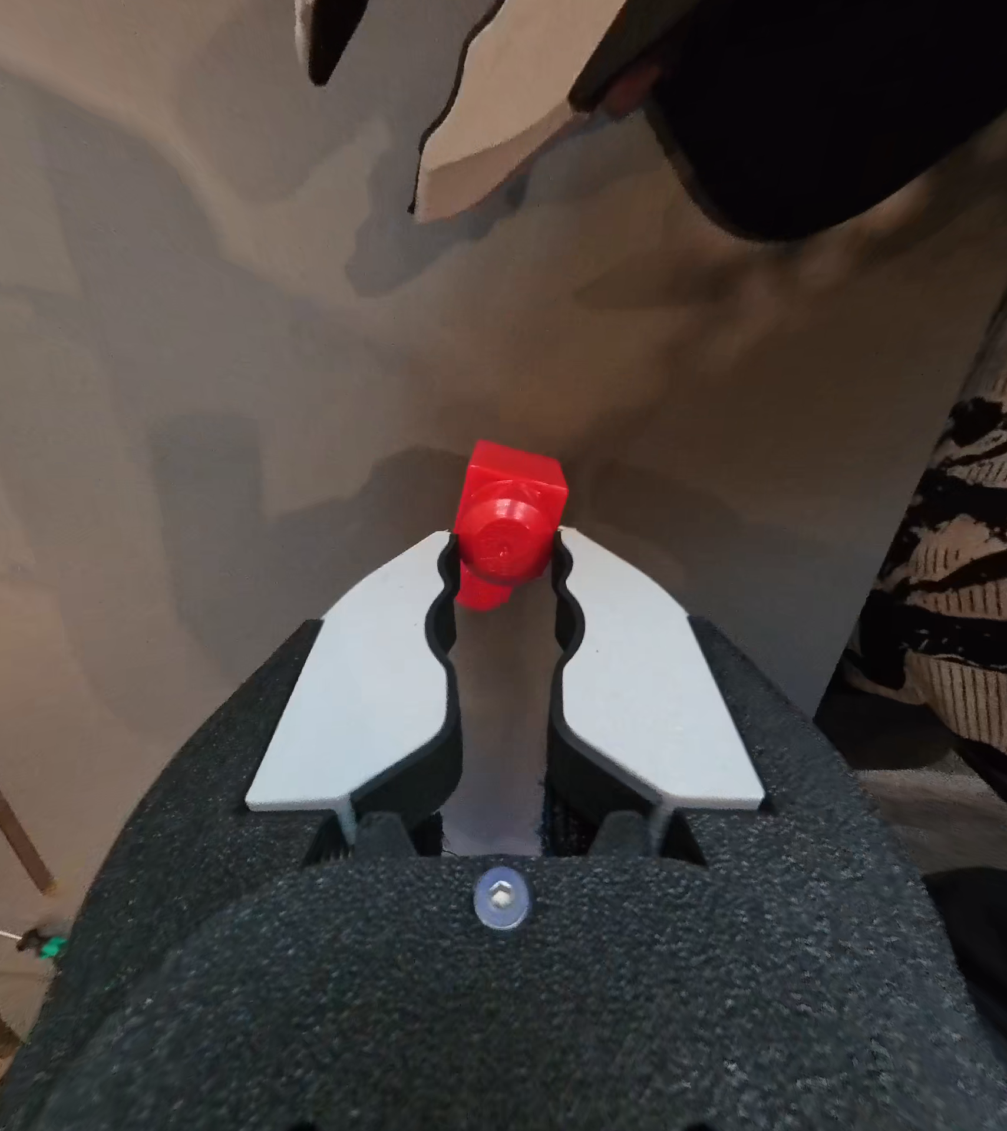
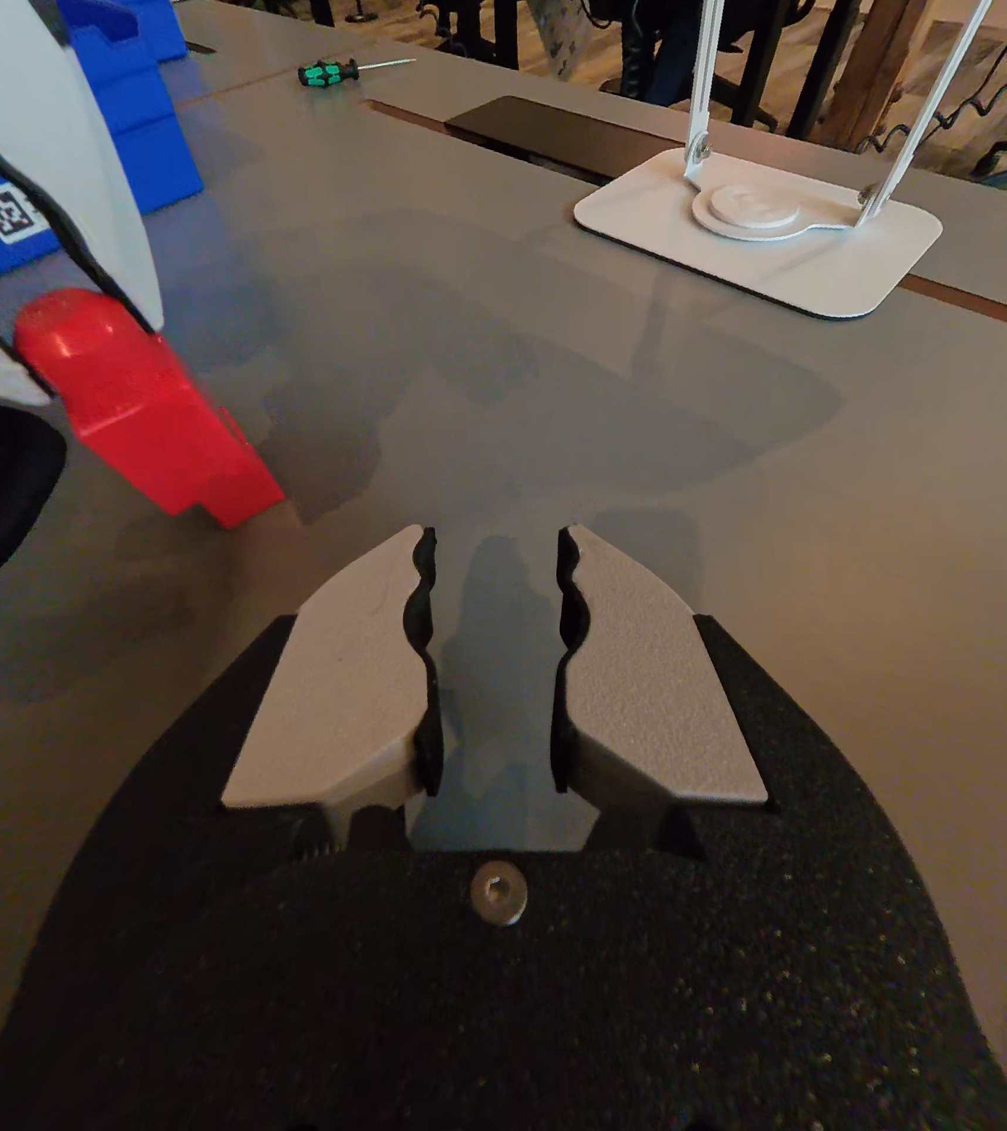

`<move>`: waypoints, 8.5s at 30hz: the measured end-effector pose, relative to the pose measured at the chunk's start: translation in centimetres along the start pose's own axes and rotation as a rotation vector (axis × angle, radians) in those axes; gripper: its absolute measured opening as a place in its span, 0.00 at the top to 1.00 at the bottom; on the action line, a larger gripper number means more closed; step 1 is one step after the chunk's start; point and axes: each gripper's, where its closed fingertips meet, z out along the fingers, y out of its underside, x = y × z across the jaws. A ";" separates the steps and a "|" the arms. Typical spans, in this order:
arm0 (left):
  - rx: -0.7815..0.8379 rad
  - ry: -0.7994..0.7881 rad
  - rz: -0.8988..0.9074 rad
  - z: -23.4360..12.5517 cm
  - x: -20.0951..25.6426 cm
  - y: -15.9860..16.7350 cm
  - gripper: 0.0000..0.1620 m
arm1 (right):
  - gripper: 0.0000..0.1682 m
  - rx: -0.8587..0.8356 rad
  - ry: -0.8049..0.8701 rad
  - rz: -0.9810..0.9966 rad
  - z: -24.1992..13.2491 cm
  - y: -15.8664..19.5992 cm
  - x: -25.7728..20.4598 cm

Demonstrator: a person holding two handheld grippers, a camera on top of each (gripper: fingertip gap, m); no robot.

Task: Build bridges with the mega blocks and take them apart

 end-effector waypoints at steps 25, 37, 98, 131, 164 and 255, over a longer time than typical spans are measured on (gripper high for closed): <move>-0.087 -0.016 -0.072 4.9 -0.4 1.6 0.82 | 0.78 0.011 -0.018 0.025 0.0 -0.1 -0.1; -0.075 0.002 -0.098 5.4 -0.5 1.8 0.82 | 0.78 0.009 -0.021 0.022 0.1 -0.1 -0.2; 0.290 -0.425 -0.694 -12.7 -5.0 25.5 0.66 | 0.78 -0.007 -0.044 -0.003 0.0 0.0 -0.9; -0.109 -0.151 -1.390 1.6 -8.1 49.6 0.68 | 0.78 -0.016 -0.046 -0.030 0.0 0.0 -1.0; 0.603 -0.348 -1.365 -2.6 -11.0 46.5 0.88 | 0.78 -0.028 -0.046 -0.037 0.3 0.3 -1.2; 1.324 -0.218 -0.126 -6.0 4.7 3.1 0.78 | 0.80 -0.785 -0.633 -0.899 -2.2 -7.0 -17.0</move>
